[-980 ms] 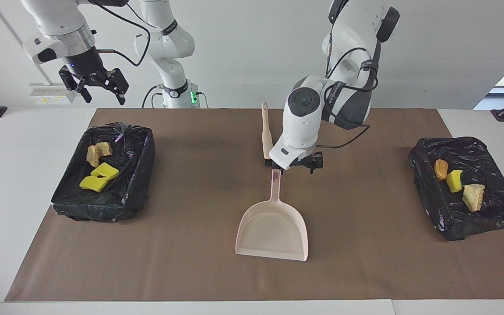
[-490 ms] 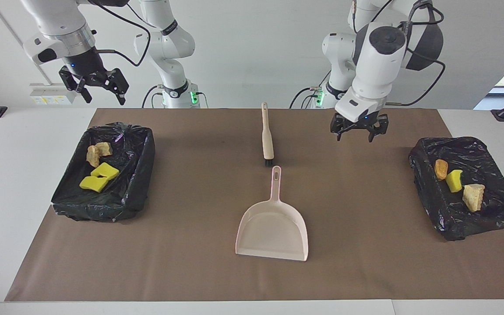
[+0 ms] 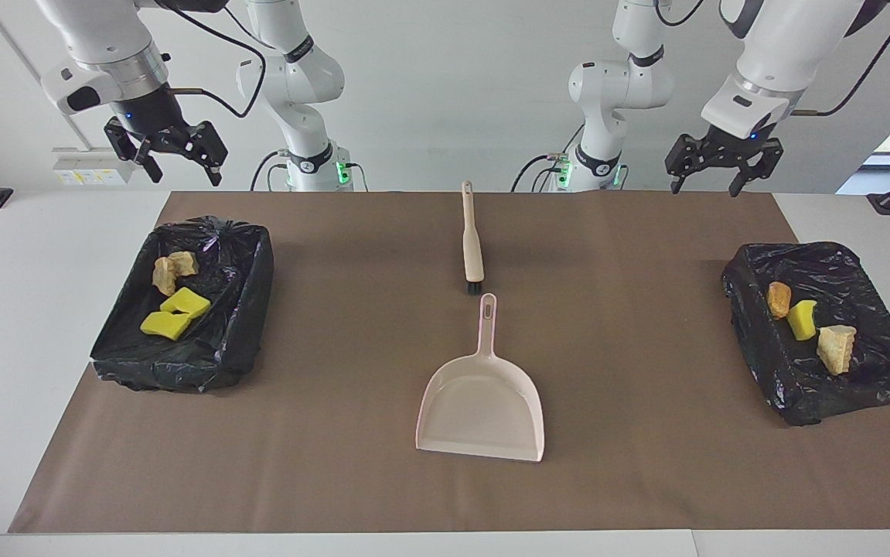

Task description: Sweep and dump trash in bin

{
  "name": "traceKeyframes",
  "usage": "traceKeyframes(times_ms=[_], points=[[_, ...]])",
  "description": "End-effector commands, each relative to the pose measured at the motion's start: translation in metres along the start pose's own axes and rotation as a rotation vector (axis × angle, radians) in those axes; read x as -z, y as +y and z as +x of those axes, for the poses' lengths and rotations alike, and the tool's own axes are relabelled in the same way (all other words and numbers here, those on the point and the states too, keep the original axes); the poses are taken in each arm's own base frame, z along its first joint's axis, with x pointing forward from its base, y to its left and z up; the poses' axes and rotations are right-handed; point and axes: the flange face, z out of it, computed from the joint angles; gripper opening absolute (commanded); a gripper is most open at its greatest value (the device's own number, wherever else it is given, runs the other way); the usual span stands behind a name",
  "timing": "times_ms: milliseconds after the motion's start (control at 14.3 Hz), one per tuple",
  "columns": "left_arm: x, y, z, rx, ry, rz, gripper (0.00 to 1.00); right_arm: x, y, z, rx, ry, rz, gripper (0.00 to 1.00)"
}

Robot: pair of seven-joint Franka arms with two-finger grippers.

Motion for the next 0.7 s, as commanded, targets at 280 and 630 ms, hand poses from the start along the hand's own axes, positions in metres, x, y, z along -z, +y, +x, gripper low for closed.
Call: traceKeyframes(times_ms=[280, 630], points=[[0.051, -0.035, 0.014, -0.009, -0.062, -0.081, 1.0, 0.0, 0.003, -0.002, -0.02, 0.002, 0.005, 1.0], [0.054, -0.033, 0.009, -0.002, -0.053, -0.032, 1.0, -0.001, 0.002, -0.001, -0.02, 0.003, 0.005, 1.0]])
